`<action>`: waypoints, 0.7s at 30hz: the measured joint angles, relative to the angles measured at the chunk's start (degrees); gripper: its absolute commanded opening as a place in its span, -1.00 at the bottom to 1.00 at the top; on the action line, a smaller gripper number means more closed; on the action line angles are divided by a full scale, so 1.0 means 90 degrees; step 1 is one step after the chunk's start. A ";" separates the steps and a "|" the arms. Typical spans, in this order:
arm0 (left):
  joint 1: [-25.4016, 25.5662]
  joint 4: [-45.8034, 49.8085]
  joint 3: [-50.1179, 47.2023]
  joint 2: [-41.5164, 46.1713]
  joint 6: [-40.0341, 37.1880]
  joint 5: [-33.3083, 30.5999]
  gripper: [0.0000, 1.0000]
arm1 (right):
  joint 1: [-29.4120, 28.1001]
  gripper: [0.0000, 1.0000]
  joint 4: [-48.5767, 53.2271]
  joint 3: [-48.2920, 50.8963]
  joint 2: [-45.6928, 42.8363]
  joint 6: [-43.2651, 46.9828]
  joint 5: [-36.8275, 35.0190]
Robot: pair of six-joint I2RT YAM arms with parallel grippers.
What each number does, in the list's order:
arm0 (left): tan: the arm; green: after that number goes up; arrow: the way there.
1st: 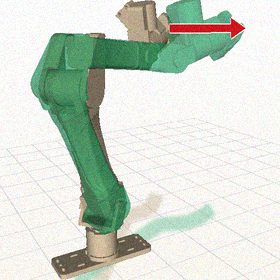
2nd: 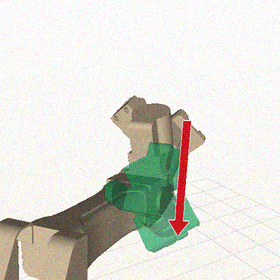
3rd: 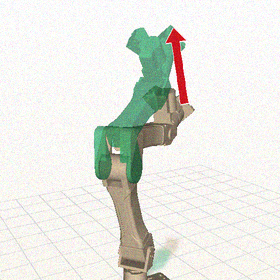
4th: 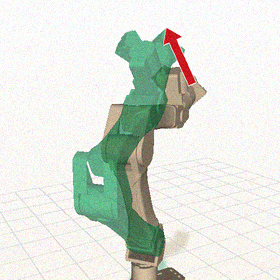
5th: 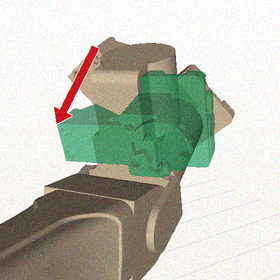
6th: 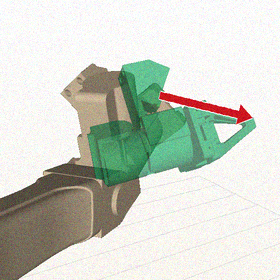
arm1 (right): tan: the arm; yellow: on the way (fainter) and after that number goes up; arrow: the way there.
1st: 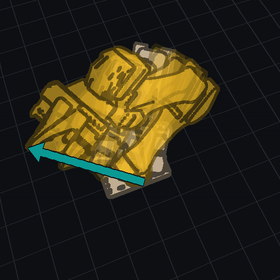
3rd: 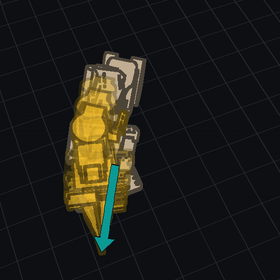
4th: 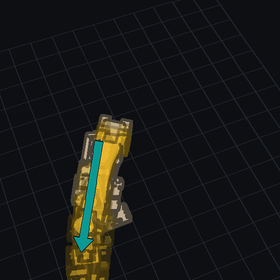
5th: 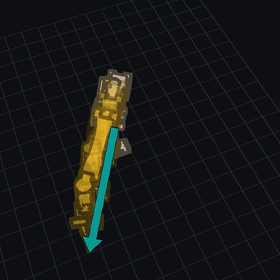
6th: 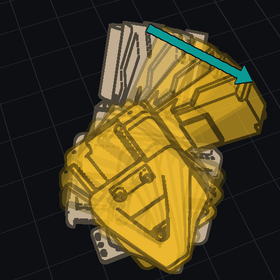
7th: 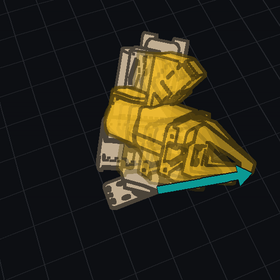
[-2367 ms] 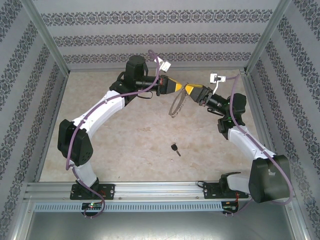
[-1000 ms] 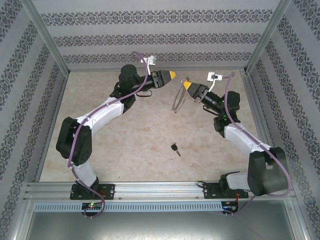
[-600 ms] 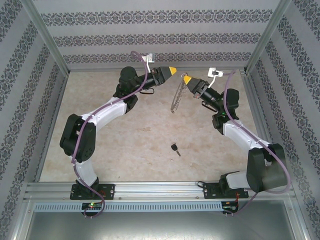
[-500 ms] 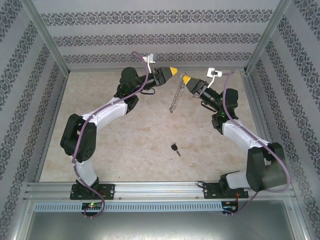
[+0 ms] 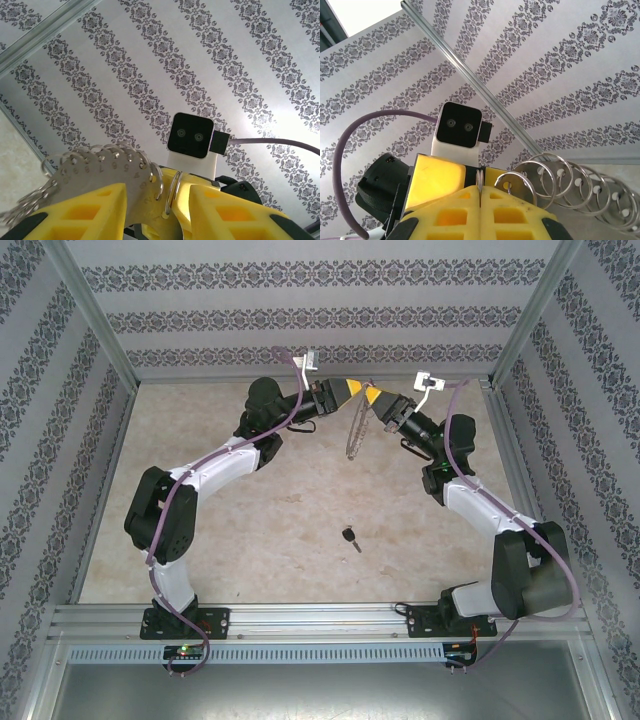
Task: Put the keys on the keyring
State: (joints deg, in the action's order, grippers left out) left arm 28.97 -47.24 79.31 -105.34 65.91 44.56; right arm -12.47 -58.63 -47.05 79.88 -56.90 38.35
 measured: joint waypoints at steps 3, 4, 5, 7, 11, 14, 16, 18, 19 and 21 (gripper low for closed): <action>0.0007 0.0000 0.0000 0.0000 0.0002 0.0000 -0.25 | -0.0022 -1.00 -0.0002 -0.0002 0.0027 -0.0002 0.0002; 0.0017 0.0000 0.0000 0.0000 0.0002 -0.0002 -0.25 | -0.0022 -1.00 0.0000 -0.0002 0.0034 -0.0002 0.0000; 0.0024 0.0000 0.0000 0.0000 0.0000 0.0000 -0.25 | -0.0022 -1.00 -0.0007 -0.0002 0.0036 -0.0002 0.0000; 0.0039 0.0000 0.0000 -0.0002 0.0002 0.0000 -0.26 | -0.0019 -1.00 -0.0012 -0.0002 0.0036 -0.0002 0.0002; 0.0070 -0.0005 0.0000 -0.0007 0.0017 0.0000 -0.38 | -0.0022 -1.00 -0.0024 -0.0005 0.0039 -0.0012 0.0002; 0.0080 -0.0007 0.0000 -0.0007 0.0017 0.0015 -0.52 | -0.0022 -1.00 -0.0039 -0.0007 0.0061 -0.0024 0.0002; 0.0080 -0.0017 0.0000 -0.0007 0.0022 0.0017 -0.60 | -0.0022 -1.00 -0.0039 -0.0007 0.0078 -0.0024 0.0002; 0.0080 -0.0024 0.0002 -0.0007 0.0017 0.0015 -0.69 | -0.0022 -1.00 -0.0041 -0.0007 0.0085 -0.0027 0.0002; 0.0078 -0.0022 0.0000 -0.0010 0.0024 0.0015 -0.74 | -0.0022 -1.00 -0.0041 -0.0007 0.0085 -0.0024 0.0002; 0.0078 -0.0041 0.0002 -0.0017 0.0019 0.0015 -0.86 | -0.0022 -1.00 -0.0044 -0.0007 0.0085 -0.0027 0.0002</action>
State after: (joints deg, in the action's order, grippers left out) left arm 29.67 -47.62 79.33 -105.49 66.08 44.69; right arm -12.67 -59.02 -47.11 80.64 -57.14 38.37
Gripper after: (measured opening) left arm 0.115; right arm 0.065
